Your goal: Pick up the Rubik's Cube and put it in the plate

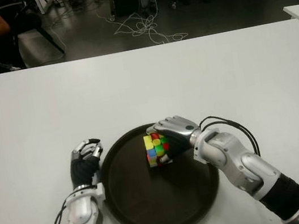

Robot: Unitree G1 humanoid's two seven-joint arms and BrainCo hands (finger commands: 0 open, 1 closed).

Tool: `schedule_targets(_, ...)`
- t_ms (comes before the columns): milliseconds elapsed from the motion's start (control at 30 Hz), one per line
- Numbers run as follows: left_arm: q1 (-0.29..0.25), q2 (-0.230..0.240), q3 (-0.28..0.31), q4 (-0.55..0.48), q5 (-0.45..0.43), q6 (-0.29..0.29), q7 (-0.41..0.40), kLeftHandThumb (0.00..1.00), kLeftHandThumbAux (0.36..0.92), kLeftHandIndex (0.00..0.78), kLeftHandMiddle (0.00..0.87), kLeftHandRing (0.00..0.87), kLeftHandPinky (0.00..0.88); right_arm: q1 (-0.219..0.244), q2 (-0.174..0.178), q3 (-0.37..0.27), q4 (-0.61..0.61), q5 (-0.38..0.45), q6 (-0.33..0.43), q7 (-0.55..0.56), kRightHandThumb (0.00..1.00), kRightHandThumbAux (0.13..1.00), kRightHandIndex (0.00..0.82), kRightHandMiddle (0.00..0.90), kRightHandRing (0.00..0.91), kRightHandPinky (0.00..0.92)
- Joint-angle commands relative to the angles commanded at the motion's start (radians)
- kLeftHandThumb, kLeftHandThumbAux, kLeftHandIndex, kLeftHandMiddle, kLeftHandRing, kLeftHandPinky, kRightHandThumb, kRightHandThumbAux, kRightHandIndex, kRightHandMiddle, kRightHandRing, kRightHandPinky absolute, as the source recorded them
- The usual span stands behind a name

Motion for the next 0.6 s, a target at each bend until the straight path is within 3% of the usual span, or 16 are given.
schedule_targets(433, -0.002, 0.003, 0.006, 0.003, -0.018, -0.006, -0.018, 0.709, 0.705, 0.443, 0.801, 0.813, 0.806, -0.006, 0.011, 0.002, 0.001, 0.000, 0.024, 0.020, 0.682, 0.750, 0.395, 0.696, 0.747, 0.758)
schedule_targets(600, -0.002, 0.005, 0.004, 0.002, -0.016, -0.009, -0.022, 0.709, 0.705, 0.444, 0.800, 0.812, 0.803, -0.018, 0.008, 0.010, 0.005, -0.001, 0.029, 0.052, 0.682, 0.751, 0.394, 0.680, 0.728, 0.719)
